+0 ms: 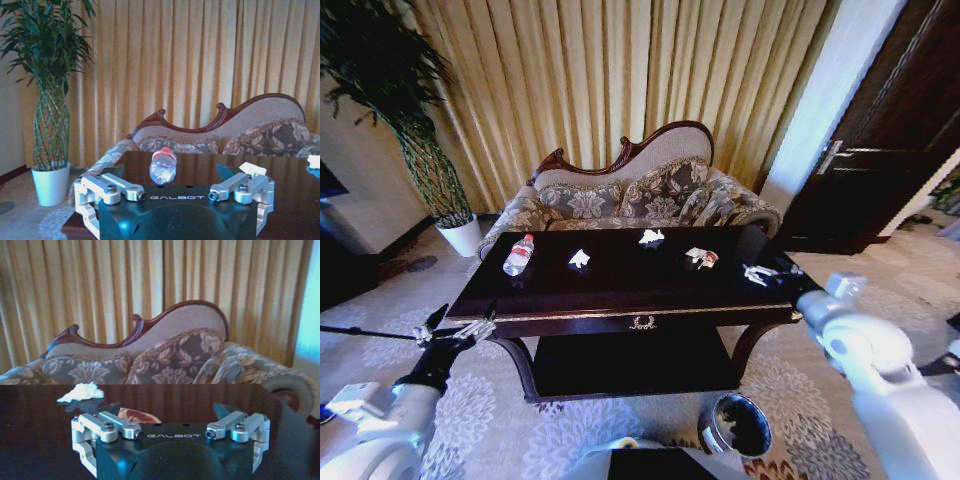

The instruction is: Move to the front of the table and place the trash on the table into the trash bin.

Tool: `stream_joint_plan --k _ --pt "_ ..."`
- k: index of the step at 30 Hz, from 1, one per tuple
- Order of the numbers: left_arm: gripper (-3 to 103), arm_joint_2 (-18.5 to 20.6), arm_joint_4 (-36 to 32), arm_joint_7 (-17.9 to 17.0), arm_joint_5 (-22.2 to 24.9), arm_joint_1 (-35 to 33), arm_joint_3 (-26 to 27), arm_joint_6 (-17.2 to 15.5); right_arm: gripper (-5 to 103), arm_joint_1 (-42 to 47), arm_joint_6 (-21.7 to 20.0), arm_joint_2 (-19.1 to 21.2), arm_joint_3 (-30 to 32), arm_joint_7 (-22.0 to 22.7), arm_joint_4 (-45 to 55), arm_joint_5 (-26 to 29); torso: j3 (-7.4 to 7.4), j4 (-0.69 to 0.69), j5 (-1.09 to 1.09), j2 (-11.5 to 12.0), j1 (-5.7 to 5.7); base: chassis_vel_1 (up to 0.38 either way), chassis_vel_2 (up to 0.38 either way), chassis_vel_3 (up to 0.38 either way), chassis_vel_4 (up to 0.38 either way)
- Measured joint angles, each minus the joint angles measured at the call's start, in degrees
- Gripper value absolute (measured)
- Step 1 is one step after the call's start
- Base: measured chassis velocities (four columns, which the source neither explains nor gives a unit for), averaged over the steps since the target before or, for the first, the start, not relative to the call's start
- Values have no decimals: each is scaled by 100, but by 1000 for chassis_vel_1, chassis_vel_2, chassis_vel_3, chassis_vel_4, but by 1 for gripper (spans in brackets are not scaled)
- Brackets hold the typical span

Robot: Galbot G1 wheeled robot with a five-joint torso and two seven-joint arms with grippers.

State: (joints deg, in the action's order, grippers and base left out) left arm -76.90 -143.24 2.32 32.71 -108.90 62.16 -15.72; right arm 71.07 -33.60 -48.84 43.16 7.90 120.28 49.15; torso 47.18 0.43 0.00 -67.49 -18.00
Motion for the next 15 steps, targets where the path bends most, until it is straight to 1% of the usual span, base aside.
stream_joint_plan --k 1,3,5,6,8,10,11,15 --pt "100 0 0 0 0 0 0 0 100 0 0 0 0 0 0 0 0 0 0 0 0 0 0 0 0" --pt "100 -46 0 -3 -74 -3 -31 -7 100 -343 -178 6 -330 231 -151 138 0 2 0 -1 1 0 0 0 0" --pt "100 -97 0 -4 -126 -12 -34 -8 100 -709 -296 3 -712 448 -325 250 1 0 -1 0 1 0 0 0 0" --pt "100 -123 0 -3 -150 -14 -29 -8 100 -873 -326 -10 -867 493 -404 260 1 -1 0 0 0 0 0 0 0" --pt "100 -133 0 -3 -159 -14 -28 -8 100 -955 -336 -20 -946 515 -443 262 1 -1 0 0 0 0 0 0 0" --pt "100 -196 0 -2 -201 -17 -7 2 100 -1351 -378 -103 -1339 597 -669 236 1 -1 1 0 -1 0 0 0 0" --pt "100 -196 0 -2 -201 -17 -7 2 100 -1351 -378 -103 -1339 597 -669 236 1 -1 1 0 -1 0 0 0 0" --pt "100 -278 0 -2 -219 -24 32 9 100 -1751 -446 -231 -1778 721 -964 139 0 -1 0 0 0 0 0 0 0"
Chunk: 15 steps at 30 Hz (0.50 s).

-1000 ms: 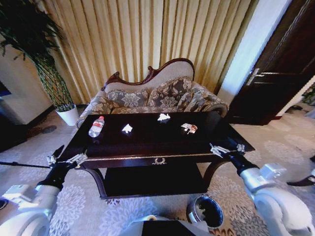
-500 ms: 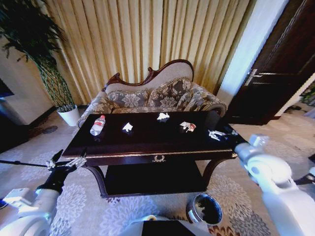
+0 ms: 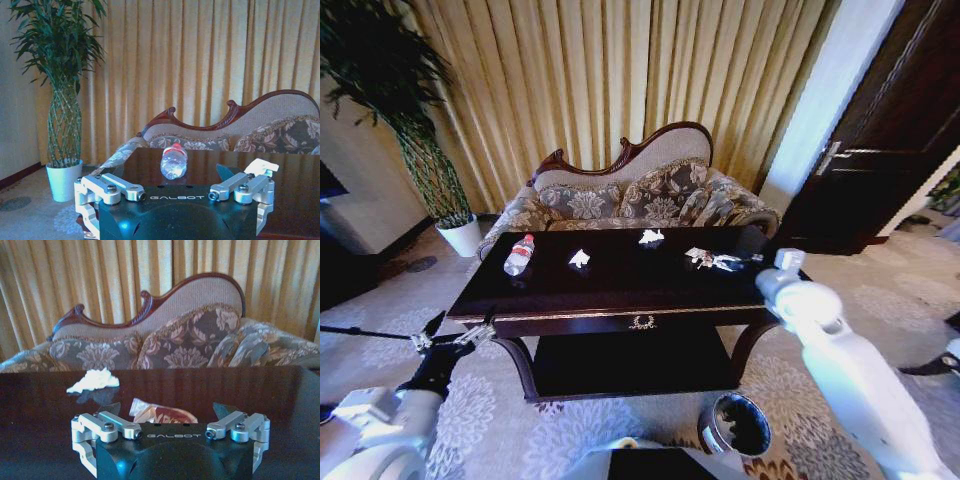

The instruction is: Move to the front of the table and place the trash on the table into the trash bin.

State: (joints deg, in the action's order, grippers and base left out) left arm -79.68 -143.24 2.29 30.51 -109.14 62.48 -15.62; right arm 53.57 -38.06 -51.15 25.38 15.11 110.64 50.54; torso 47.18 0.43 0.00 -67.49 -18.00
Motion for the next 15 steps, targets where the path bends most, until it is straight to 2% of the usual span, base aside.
stream_joint_plan --k 8,15 --pt "100 -68 0 1 -28 33 17 10 100 -449 -199 -160 -492 133 -464 -55 0 0 0 0 0 0 0 0 0" --pt "100 -157 0 1 -33 45 18 18 100 -612 -216 -266 -719 162 -784 -245 0 0 0 0 0 0 0 0 0"
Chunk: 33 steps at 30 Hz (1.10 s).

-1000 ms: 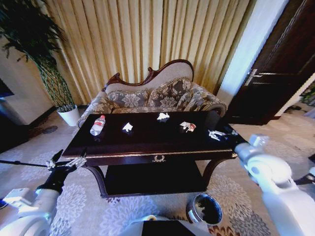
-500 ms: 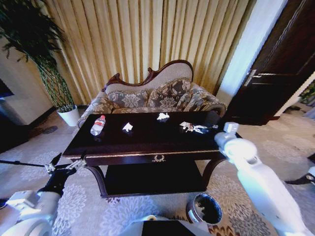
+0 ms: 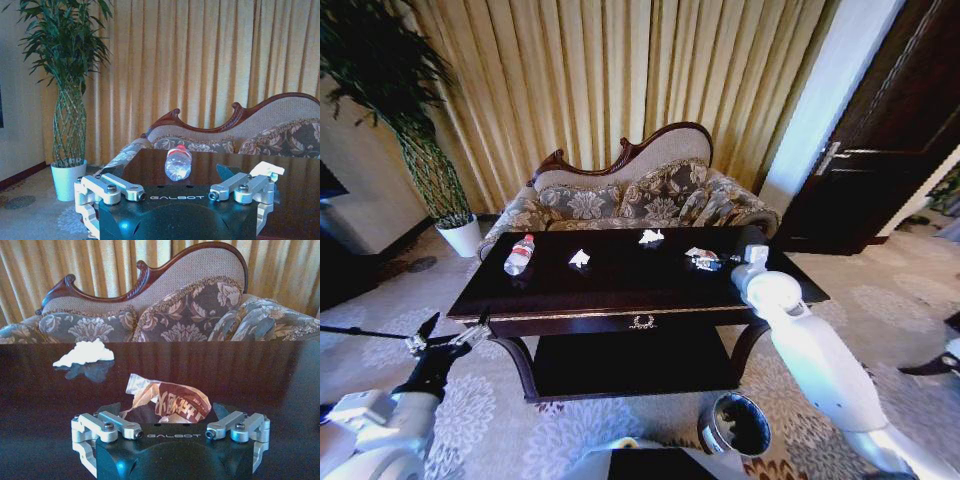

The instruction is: Move to the front of the table and place the trash on the table into the trash bin.

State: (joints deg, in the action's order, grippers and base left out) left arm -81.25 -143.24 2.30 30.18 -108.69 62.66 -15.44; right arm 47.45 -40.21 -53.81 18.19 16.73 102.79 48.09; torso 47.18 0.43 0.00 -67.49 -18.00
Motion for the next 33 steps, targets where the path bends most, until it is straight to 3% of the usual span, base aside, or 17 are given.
stream_joint_plan --k 5,8,10,11,15,17,19,20,24,26,30,33 --pt "100 -20 0 0 0 16 9 9 103 -118 -1 -95 -126 9 -180 -106 0 0 0 0 0 0 0 0 0" --pt "100 -23 0 0 1 19 20 18 94 -173 15 -138 -180 34 -251 -164 0 0 0 0 0 0 0 0 0" --pt "100 -23 0 0 4 19 35 21 84 -195 35 -160 -198 65 -274 -189 0 0 0 0 0 0 0 0 0" --pt "100 -23 0 0 4 19 35 21 84 -195 35 -160 -198 65 -274 -189 0 0 0 0 0 0 0 0 0" --pt "100 -28 0 0 6 21 24 22 62 -194 83 -155 -199 70 -279 -200 0 0 0 0 0 0 0 0 0" --pt "100 -32 0 0 6 24 10 22 62 -188 98 -149 -196 71 -280 -201 0 0 0 0 0 0 0 0 0" --pt "100 -33 0 1 6 29 -9 22 51 -172 131 -135 -183 71 -282 -202 0 0 0 0 0 0 0 0 0" --pt "100 -33 0 1 6 29 -9 22 51 -172 131 -135 -183 71 -282 -202 0 0 0 0 0 0 0 0 0" --pt "100 -12 0 2 6 34 -13 22 30 -155 164 -124 -157 70 -283 -202 0 0 0 0 0 0 0 0 0" --pt "100 -5 0 2 6 34 -13 22 30 -150 171 -123 -151 69 -282 -201 0 0 0 0 0 0 0 0 0" --pt "100 4 0 3 9 37 -13 22 9 -107 238 -114 -124 67 -262 -187 0 0 0 0 0 0 0 0 0" --pt "100 5 0 3 13 40 -28 22 4 -61 395 -99 -92 56 -234 -166 0 0 0 0 0 0 0 0 0"
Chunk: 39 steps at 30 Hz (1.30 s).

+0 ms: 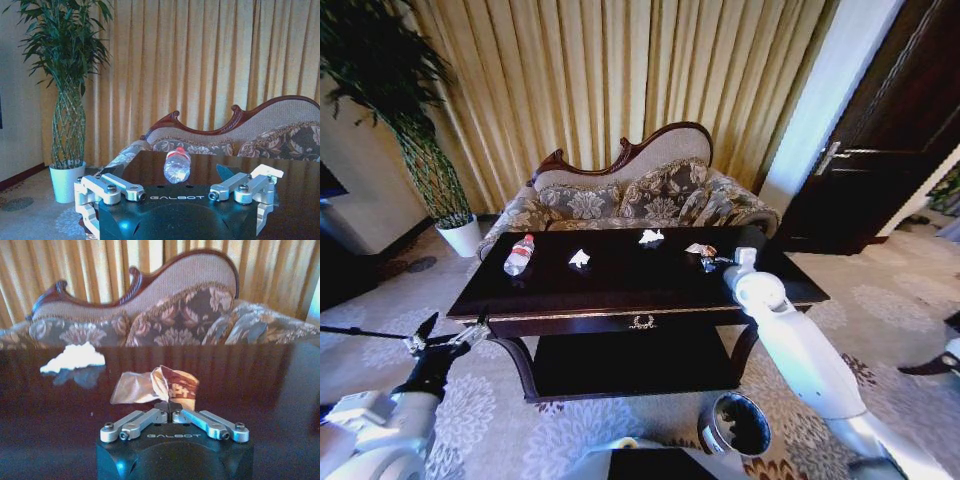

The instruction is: Move to the front of the table and place the trash on the table into the trash bin.

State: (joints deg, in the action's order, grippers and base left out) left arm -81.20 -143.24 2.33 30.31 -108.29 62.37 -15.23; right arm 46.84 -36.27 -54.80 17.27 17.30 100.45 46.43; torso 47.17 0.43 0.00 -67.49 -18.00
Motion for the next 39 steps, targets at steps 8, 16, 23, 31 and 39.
stream_joint_plan --k 8,16,23,31,39 --pt "100 13 0 -8 7 111 -110 -3 0 684 810 195 516 -78 720 134 0 0 0 0 0 0 0 0 0" --pt "100 73 0 -53 39 229 -196 -27 0 2306 1223 389 1912 -554 1936 152 0 2 0 -1 0 0 0 0 0" --pt "100 212 0 -108 275 331 -98 -98 0 3296 1396 240 2673 -685 2648 130 0 0 0 -1 0 0 0 0 0" --pt "100 250 0 -125 453 317 -25 -226 0 4071 1701 -209 2792 -738 3239 -233 0 0 1 -1 1 0 0 0 0" --pt "100 332 0 -150 526 307 104 -316 0 4261 1726 -473 2708 -825 3318 -433 1 0 1 0 -1 57 -48 -39 49"
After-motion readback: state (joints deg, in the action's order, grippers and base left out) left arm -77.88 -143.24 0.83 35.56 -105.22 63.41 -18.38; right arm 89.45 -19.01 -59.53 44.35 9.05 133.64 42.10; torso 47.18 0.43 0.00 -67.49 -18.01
